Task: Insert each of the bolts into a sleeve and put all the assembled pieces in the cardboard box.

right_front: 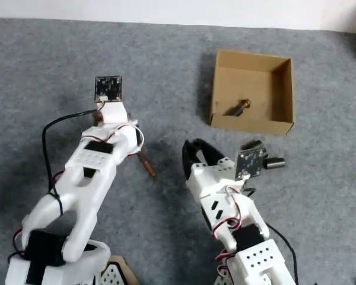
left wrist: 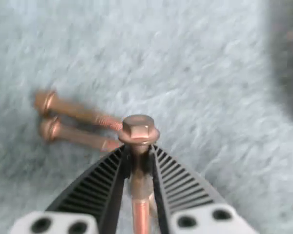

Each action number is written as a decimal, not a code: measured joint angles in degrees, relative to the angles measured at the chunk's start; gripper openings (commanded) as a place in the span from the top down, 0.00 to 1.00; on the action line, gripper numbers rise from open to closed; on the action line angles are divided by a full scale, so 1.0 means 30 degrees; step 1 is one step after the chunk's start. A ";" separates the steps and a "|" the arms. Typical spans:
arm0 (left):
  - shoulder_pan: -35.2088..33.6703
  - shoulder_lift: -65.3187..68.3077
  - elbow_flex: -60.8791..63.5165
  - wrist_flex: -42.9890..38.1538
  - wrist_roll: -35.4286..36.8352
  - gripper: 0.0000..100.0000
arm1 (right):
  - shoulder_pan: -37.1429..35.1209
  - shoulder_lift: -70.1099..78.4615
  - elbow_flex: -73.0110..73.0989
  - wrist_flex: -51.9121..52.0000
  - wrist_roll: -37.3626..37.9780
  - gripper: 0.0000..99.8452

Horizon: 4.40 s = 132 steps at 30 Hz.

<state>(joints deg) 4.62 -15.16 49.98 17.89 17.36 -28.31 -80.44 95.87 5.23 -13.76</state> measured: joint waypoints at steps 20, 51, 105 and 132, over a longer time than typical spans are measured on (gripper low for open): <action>0.1846 -1.4974 0.9231 -0.3722 0.1993 1.00 | -0.2139 -0.0176 0.0029 0.2374 0.2725 0.99; 0.4689 -2.1451 1.1780 -0.4747 0.2022 0.99 | -0.5216 -0.0176 0.0029 -0.0615 0.7941 0.99; 0.6125 -2.1656 0.9993 -0.0586 0.4484 0.99 | -0.2960 -0.0147 0.0029 0.0059 0.7971 0.99; 0.6271 -2.2095 1.0872 -0.0440 0.4571 0.99 | -0.2315 -0.0117 0.0059 -0.0176 0.8029 0.99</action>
<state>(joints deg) 23.43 -81.45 82.59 16.57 31.08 -35.25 -80.79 96.04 4.70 10.33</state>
